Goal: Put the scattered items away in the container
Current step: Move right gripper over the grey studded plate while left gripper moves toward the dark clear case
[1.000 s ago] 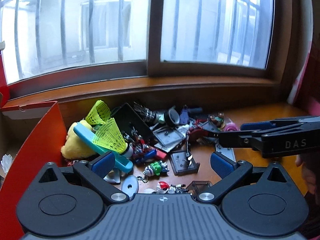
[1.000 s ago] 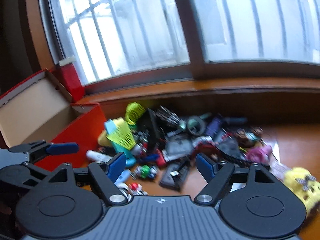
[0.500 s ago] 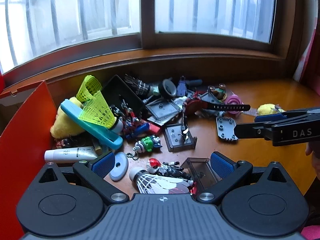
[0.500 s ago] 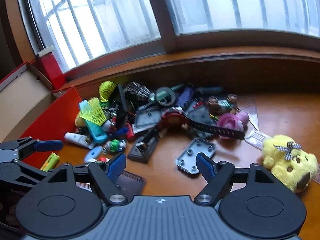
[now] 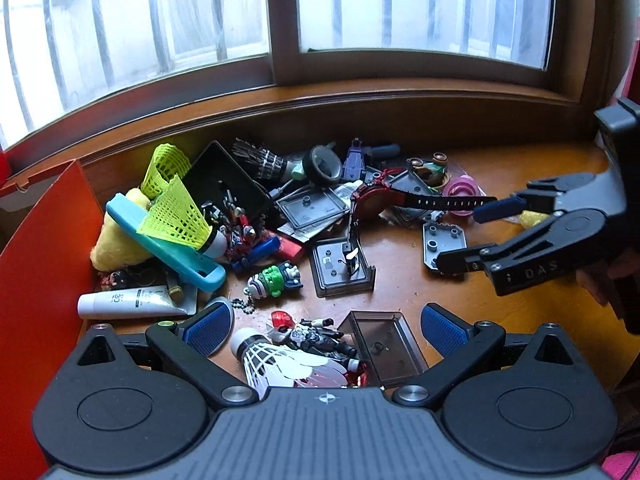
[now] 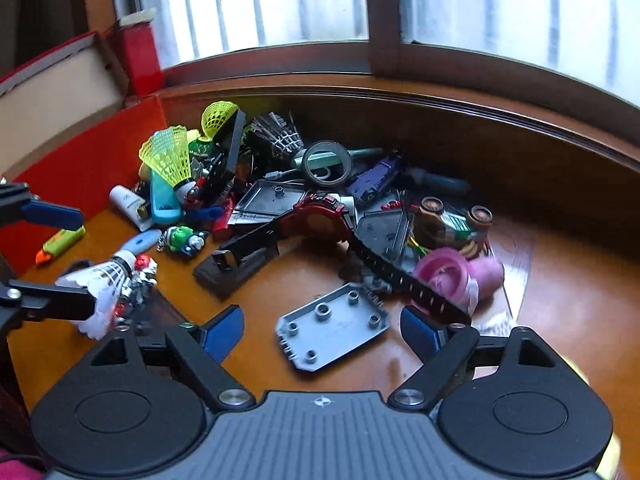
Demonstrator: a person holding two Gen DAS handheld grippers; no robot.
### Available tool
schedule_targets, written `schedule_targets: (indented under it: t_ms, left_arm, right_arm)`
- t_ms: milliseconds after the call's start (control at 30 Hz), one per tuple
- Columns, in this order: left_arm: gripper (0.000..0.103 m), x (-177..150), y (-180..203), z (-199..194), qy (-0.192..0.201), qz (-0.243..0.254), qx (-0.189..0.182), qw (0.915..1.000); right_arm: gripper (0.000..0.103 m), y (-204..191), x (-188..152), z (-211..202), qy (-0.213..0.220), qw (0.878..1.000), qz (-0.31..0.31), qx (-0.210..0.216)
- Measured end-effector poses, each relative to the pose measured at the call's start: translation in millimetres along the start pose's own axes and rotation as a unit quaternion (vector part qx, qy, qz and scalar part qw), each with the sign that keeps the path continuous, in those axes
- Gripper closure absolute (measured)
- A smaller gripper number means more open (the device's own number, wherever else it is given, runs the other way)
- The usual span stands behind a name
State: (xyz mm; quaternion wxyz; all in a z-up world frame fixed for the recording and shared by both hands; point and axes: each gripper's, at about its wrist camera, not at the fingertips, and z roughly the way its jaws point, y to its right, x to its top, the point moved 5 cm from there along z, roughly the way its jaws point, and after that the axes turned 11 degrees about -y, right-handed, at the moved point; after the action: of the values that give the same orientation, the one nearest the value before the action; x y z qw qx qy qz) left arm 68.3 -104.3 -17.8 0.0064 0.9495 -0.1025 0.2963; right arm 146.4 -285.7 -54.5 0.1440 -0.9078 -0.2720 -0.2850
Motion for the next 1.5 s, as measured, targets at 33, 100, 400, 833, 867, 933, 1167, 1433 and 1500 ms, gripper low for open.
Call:
schedule_targets:
  t_ms: [33,100,400,833,867,933,1167,1433,1500]
  left_arm:
    - [0.000,-0.7,1.0,0.5,-0.002,-0.002,0.003,1.0000]
    - [0.000,-2.1,2.9,2.1,-0.007,-0.005,0.005,0.9999]
    - [0.000,-6.4,25.5,11.4,-0.020,0.027,0.000,0.9995]
    - [0.001,-9.4,-8.5,9.7,-0.009,-0.046,0.044,0.9980]
    - [0.001,-8.7,-10.6,10.0,-0.008,-0.049,0.044,0.9978]
    - [0.001,-7.2,-14.9,10.6,-0.006,-0.055,0.045,0.9975]
    - [0.003,-5.8,-25.2,21.4,-0.012,-0.072,0.053,0.9960]
    - [0.006,-28.7,-46.9,35.4,-0.056,-0.042,0.176,0.9820]
    - [0.006,-29.7,-51.1,32.2,-0.051,-0.033,0.188,0.9802]
  right_arm:
    - [0.015,0.7,0.8,3.1,-0.003,1.000,-0.010,0.002]
    - [0.015,0.1,1.1,8.8,-0.008,1.000,-0.029,0.006]
    - [0.012,-3.8,-2.0,29.7,-0.014,0.997,-0.080,0.014]
    - [0.012,-3.4,-9.5,25.2,0.001,0.998,-0.066,0.010]
    - [0.014,-4.0,-9.8,24.7,0.002,0.998,-0.062,0.008]
    - [0.019,-6.6,-11.3,22.7,0.004,0.998,-0.056,0.003]
    - [0.047,-15.5,-20.3,12.9,0.014,0.999,-0.035,-0.011]
    - [0.052,-18.0,-34.1,-0.6,0.012,1.000,-0.008,-0.012]
    - [0.052,-17.5,-36.8,-3.3,0.009,1.000,-0.005,-0.015]
